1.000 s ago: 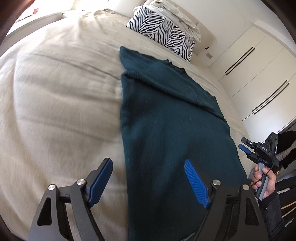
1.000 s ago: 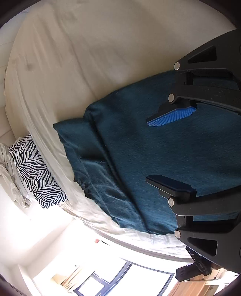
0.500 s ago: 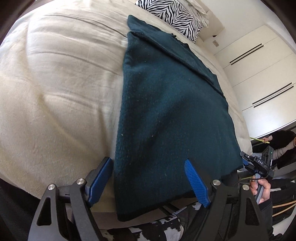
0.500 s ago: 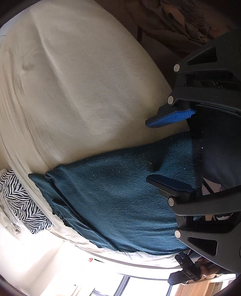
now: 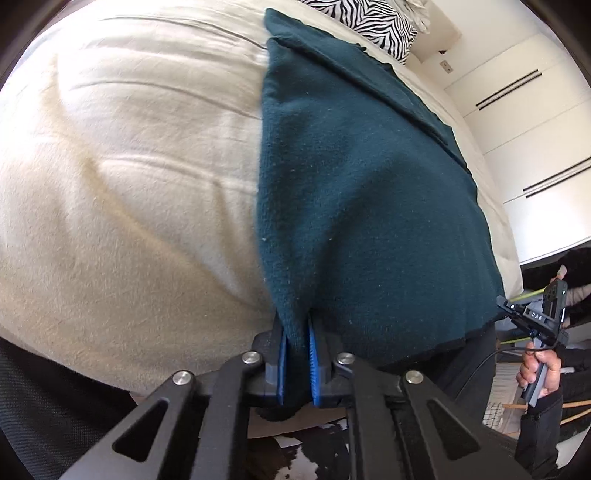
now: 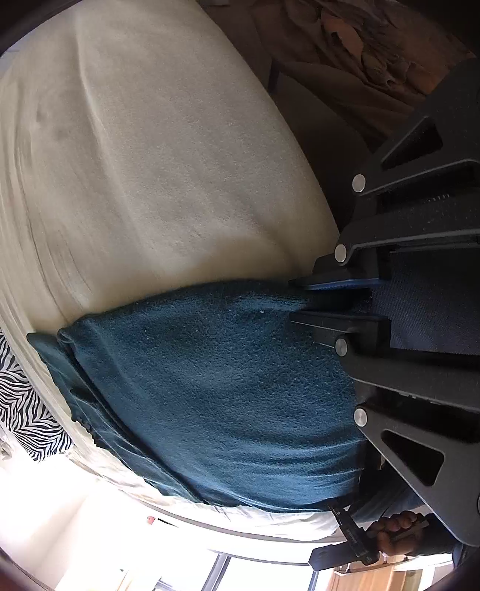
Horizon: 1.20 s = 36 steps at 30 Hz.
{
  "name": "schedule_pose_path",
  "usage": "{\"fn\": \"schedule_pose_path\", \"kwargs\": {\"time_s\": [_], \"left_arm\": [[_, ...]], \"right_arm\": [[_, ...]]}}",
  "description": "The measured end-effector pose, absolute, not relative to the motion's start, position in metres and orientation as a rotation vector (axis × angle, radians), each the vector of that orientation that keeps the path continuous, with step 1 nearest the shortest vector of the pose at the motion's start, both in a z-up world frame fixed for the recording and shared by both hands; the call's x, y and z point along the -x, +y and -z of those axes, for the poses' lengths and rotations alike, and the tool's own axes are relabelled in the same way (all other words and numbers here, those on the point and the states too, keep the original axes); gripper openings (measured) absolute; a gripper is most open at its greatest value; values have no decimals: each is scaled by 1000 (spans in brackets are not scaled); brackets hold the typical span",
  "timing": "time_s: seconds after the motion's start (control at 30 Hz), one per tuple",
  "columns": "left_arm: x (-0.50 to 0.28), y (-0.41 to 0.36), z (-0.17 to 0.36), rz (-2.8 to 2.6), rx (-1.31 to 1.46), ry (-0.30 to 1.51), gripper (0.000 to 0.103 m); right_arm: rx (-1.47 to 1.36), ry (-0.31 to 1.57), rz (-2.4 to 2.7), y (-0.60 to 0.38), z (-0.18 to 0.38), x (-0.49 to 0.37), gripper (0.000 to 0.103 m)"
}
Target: Fold small clothes
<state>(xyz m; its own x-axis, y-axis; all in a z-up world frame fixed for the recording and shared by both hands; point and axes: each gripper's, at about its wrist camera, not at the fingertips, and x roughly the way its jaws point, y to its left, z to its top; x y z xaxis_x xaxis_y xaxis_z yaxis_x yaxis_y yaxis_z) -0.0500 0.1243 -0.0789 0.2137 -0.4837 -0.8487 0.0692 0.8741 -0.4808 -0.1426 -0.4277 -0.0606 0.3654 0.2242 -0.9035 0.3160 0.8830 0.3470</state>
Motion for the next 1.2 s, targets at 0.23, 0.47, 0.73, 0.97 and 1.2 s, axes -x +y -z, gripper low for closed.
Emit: {"fn": "schedule_pose_path", "kwargs": {"time_s": [0.23, 0.47, 0.73, 0.97, 1.2], "left_arm": [[62, 98, 53, 350, 146, 1237, 8], [62, 92, 35, 348, 96, 1199, 8], [54, 93, 18, 389, 150, 1158, 8], [29, 102, -9, 410, 219, 1114, 8], [7, 113, -13, 504, 365, 1198, 8]], "right_arm": [[-526, 1164, 42, -421, 40, 144, 7], [-566, 1098, -33, -408, 9, 133, 7], [-618, 1010, -120, -397, -23, 95, 7], [-656, 935, -176, -396, -45, 42, 7], [-703, 899, -233, -395, -60, 11, 7]]}}
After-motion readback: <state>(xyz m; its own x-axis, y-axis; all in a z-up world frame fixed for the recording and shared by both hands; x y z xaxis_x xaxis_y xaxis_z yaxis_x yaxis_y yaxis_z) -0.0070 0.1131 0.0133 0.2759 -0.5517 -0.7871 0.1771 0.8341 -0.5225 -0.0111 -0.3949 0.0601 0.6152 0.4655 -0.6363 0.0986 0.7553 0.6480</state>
